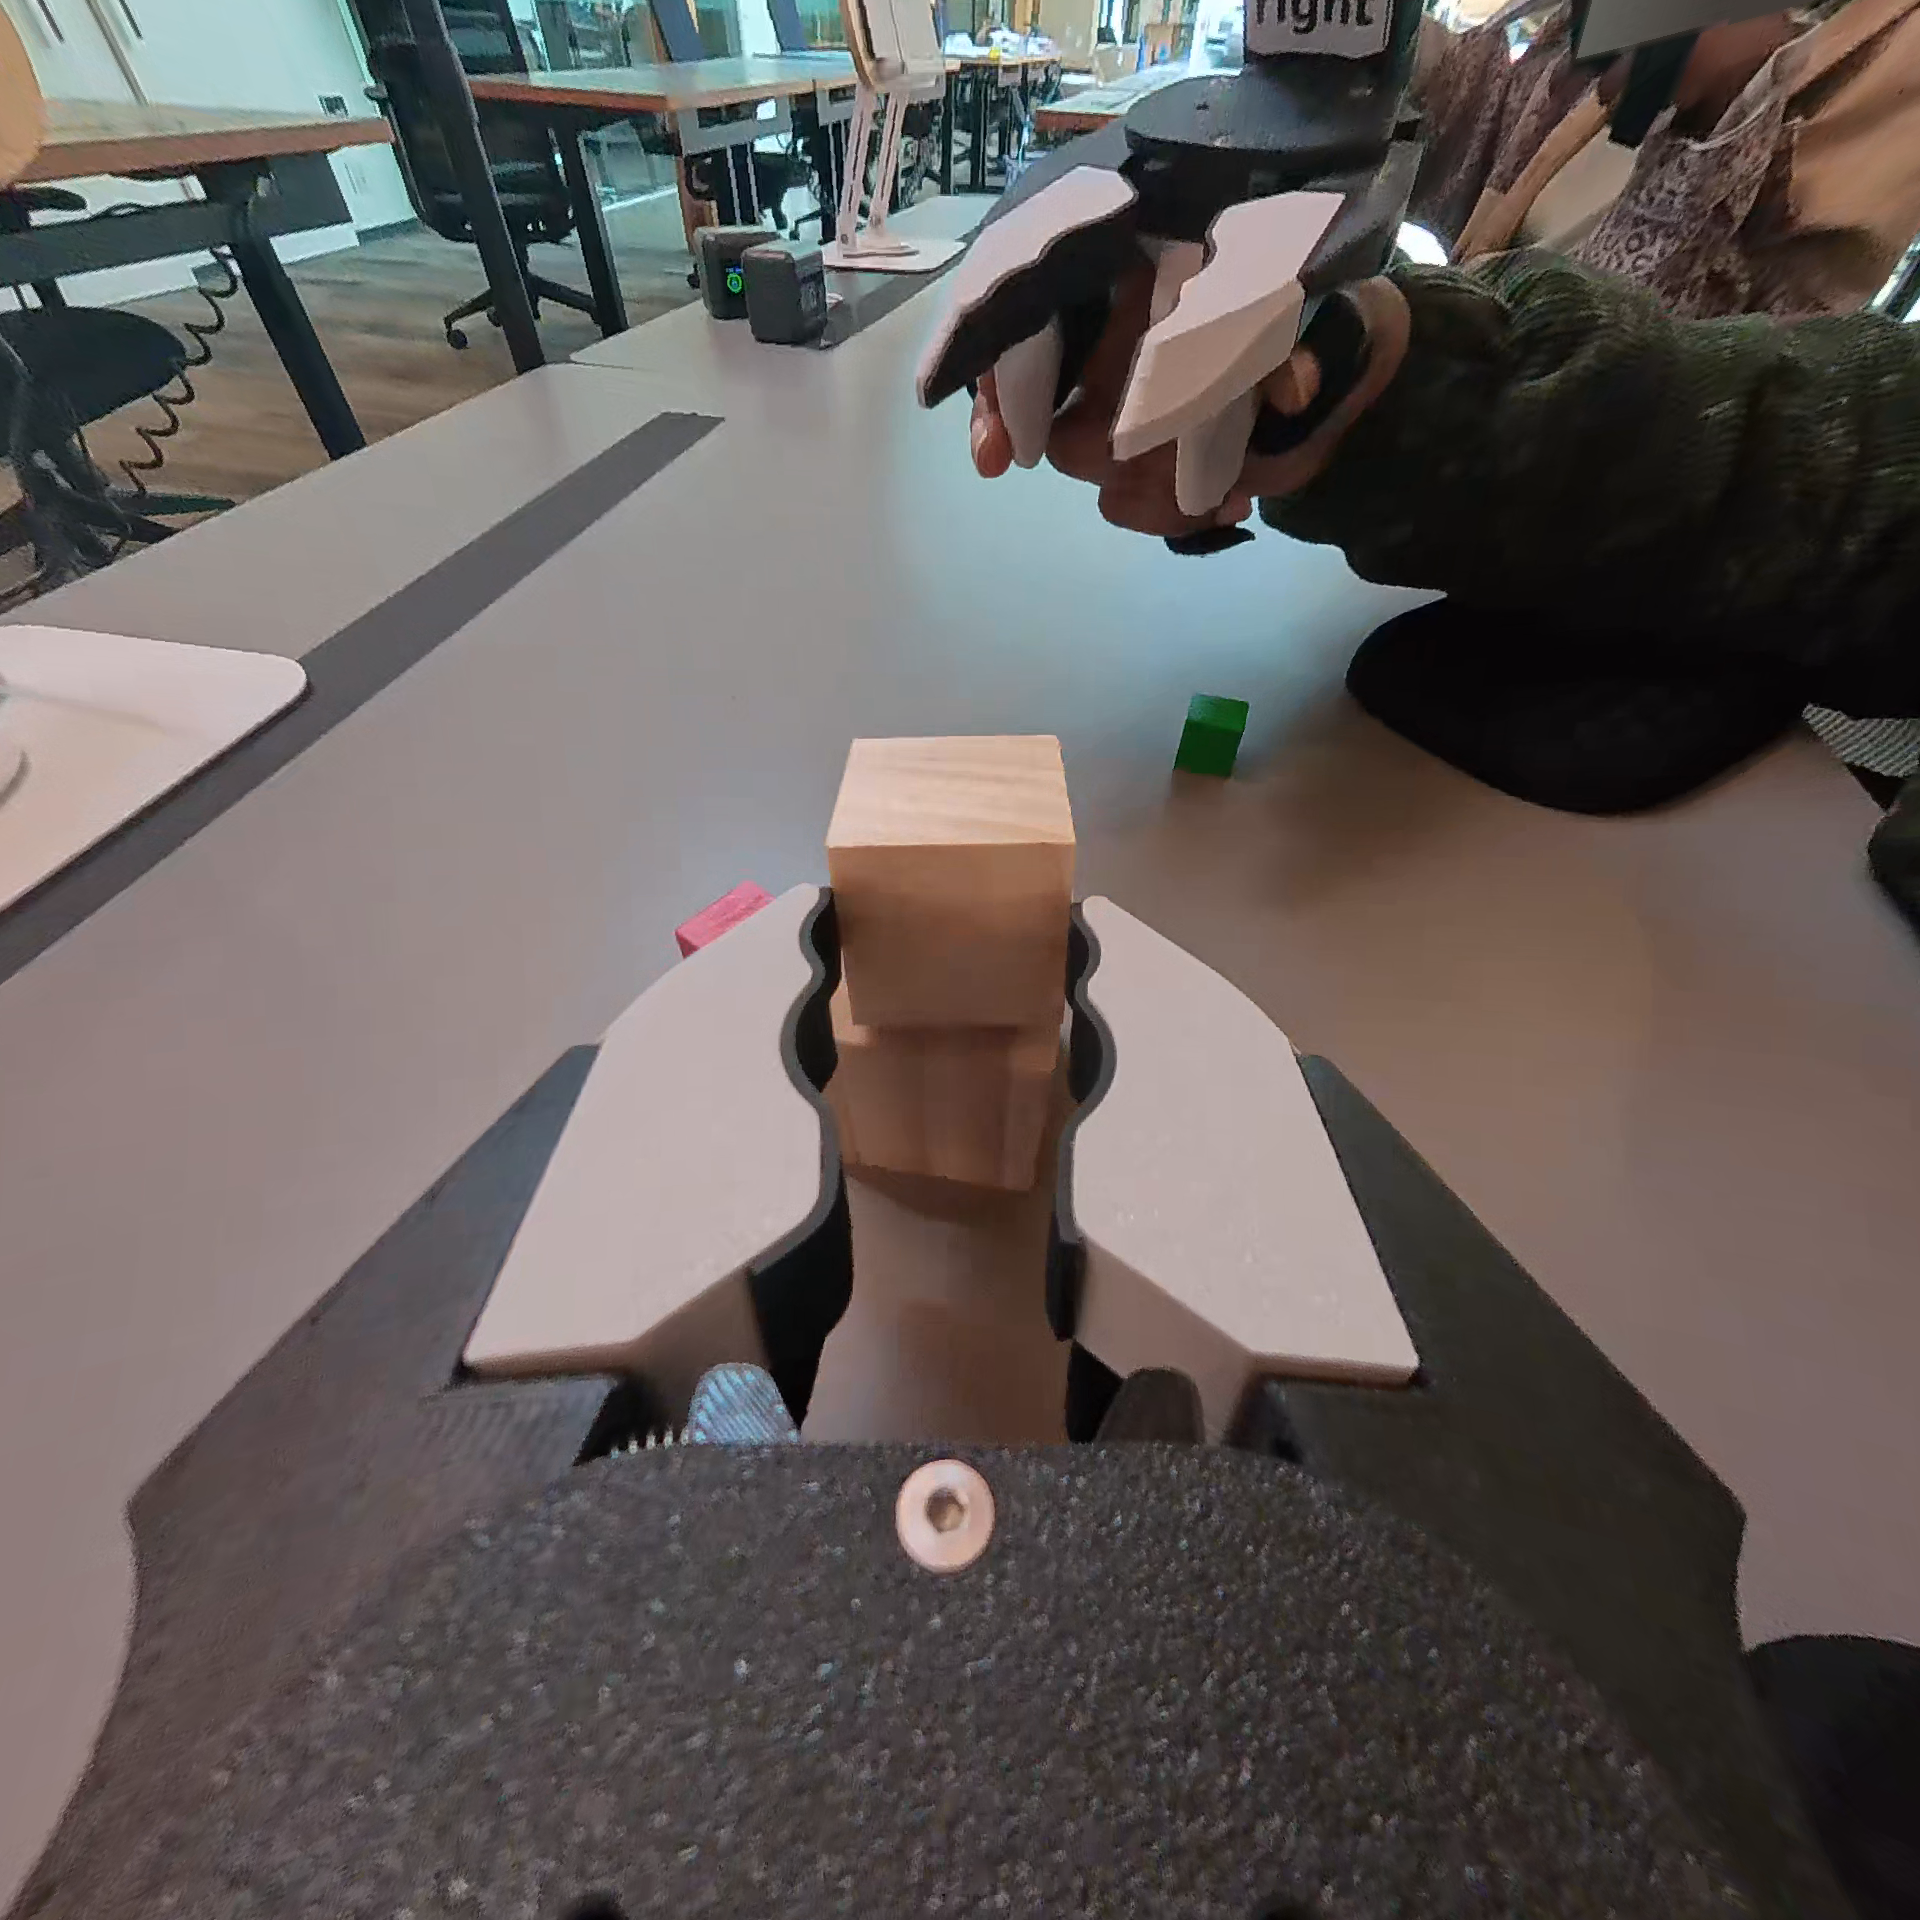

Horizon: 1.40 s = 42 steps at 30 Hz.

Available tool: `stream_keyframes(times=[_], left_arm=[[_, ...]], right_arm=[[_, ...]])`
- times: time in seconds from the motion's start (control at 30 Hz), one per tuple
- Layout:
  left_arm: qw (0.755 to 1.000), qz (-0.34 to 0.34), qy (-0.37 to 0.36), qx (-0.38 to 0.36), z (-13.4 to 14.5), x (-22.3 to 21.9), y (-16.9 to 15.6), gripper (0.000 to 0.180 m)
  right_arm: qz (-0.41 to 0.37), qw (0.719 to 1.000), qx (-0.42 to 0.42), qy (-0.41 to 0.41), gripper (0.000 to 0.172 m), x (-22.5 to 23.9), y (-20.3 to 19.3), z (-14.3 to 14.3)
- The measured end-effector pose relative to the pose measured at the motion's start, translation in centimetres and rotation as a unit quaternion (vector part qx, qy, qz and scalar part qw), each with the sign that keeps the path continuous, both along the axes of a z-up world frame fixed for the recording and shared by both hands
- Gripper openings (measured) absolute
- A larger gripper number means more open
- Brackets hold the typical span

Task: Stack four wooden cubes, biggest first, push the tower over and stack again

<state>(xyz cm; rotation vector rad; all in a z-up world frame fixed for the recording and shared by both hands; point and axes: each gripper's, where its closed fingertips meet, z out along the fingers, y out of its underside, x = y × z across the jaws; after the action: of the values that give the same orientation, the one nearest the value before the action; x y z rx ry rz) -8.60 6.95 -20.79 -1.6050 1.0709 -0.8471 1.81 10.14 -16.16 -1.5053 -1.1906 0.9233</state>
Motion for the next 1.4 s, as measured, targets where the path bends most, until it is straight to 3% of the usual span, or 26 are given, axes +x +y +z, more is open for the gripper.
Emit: stream_keyframes(times=[0.3, 0.5, 0.63, 0.73, 1.07, 1.4], left_arm=[[1.000, -0.013, 0.009, -0.005, -0.9, -0.2, 0.1, 0.042], [1.000, 0.008, 0.008, -0.001, 0.0, -0.6, 0.2, 0.058], [1.000, 0.013, 0.020, 0.006, 0.0, -0.3, 0.3, 0.056], [0.999, 0.007, 0.031, 0.003, -0.6, -0.1, 0.3, 0.042], [0.999, -0.032, 0.012, 0.004, -0.5, 0.1, 0.2, 0.042], [0.999, -0.029, 0.013, 0.008, -0.5, 0.1, 0.2, 0.042]], right_arm=[[0.009, 1.000, -0.004, 0.000, 0.048, -0.3, -0.3, -0.3], [0.011, 1.000, -0.007, 0.004, 0.047, -0.3, -0.4, -0.2], [0.011, 1.000, -0.010, 0.002, 0.047, -0.4, -0.3, -0.4], [0.012, 1.000, -0.011, -0.002, 0.047, -0.4, -0.3, -0.7], [0.019, 1.000, -0.015, -0.008, 0.046, -0.6, -0.5, -1.1], [0.018, 1.000, -0.016, -0.010, 0.045, -0.6, -0.4, -1.3]])
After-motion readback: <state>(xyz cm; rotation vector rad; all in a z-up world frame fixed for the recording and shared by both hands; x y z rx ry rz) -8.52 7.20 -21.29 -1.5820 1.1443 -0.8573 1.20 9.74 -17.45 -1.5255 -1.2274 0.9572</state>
